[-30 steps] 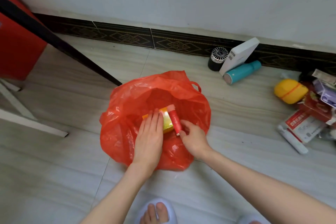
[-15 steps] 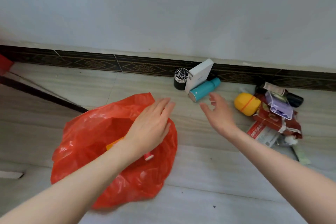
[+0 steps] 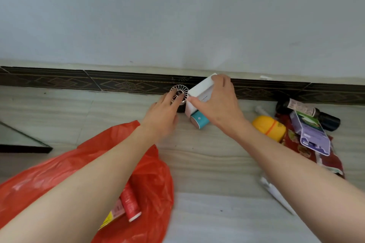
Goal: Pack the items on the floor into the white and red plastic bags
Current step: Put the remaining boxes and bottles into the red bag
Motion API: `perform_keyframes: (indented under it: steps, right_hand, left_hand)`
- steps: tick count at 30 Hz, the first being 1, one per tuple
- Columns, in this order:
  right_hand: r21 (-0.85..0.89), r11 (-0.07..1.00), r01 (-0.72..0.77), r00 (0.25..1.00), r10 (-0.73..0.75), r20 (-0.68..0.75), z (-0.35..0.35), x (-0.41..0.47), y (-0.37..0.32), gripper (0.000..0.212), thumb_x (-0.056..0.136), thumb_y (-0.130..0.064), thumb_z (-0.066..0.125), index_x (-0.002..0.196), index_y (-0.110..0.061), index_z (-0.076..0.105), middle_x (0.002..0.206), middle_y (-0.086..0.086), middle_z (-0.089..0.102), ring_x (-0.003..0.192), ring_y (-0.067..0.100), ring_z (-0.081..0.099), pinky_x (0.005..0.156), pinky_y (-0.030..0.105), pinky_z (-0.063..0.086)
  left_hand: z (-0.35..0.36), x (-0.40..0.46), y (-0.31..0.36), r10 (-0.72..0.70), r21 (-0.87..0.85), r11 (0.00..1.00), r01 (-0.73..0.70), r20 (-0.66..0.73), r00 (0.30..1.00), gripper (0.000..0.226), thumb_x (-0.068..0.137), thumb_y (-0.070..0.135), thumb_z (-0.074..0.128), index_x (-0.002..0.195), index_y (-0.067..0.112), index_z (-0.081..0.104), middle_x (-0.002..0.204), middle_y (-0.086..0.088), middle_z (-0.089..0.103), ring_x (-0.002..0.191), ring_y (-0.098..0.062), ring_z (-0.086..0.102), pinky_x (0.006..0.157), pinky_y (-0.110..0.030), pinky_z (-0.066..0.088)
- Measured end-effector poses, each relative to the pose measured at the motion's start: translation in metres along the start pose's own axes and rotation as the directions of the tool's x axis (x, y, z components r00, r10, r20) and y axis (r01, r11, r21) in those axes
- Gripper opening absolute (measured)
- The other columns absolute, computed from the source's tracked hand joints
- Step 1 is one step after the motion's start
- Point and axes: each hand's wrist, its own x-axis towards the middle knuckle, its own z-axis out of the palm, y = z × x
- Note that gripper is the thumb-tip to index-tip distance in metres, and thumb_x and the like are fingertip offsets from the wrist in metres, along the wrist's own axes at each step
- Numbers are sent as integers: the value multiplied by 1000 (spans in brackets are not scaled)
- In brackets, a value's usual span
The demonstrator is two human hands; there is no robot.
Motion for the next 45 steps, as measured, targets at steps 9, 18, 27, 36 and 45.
perform_keyframes:
  steps: [9, 18, 27, 36, 45]
  right_hand:
    - [-1, 1000, 12, 1000, -12, 7, -13, -61, 53, 94, 67, -33, 75, 142, -5, 24, 129, 14, 31, 119, 20, 35, 95, 6, 16]
    - [-28, 999, -42, 999, 43, 19, -25, -93, 44, 81, 70, -39, 73, 137, -14, 34, 133, 8, 30, 124, 17, 32, 91, 11, 23]
    - [163, 973, -162, 986, 167, -18, -54, -159, 9, 66, 73, -41, 71, 128, -16, 45, 118, -1, 33, 110, 13, 42, 92, 15, 27]
    - [421, 895, -150, 988, 120, 97, -34, -243, -28, 58, 58, -58, 55, 105, -25, 53, 103, -3, 50, 93, 11, 57, 84, 25, 47]
    - [434, 834, -341, 939, 277, 205, 28, -224, -60, 44, 68, -44, 76, 99, -28, 50, 105, -5, 47, 100, 12, 53, 91, 28, 45]
  left_hand:
    - [6, 4, 7, -87, -212, 976, 50, -168, 982, 38, 80, 10, 66, 114, 2, 50, 125, -18, 37, 99, -35, 52, 83, -47, 48]
    - [2, -20, 22, -184, -262, 952, 158, -79, 980, 69, 77, 18, 69, 136, 7, 34, 125, -16, 36, 115, -34, 43, 95, -40, 41]
    - [-87, -106, 27, -188, -372, 923, 101, -204, 961, 62, 69, 33, 71, 121, 12, 45, 110, -2, 34, 98, -22, 50, 89, -30, 42]
    - [-107, -255, -5, -67, 9, 997, 71, -239, 969, 64, 62, 52, 53, 112, 11, 54, 100, -3, 52, 93, -24, 48, 80, -35, 39]
    - [-73, -256, -50, -198, 140, 956, 258, -339, 920, 64, 65, 51, 50, 115, 11, 54, 107, -9, 54, 110, -29, 37, 91, -40, 23]
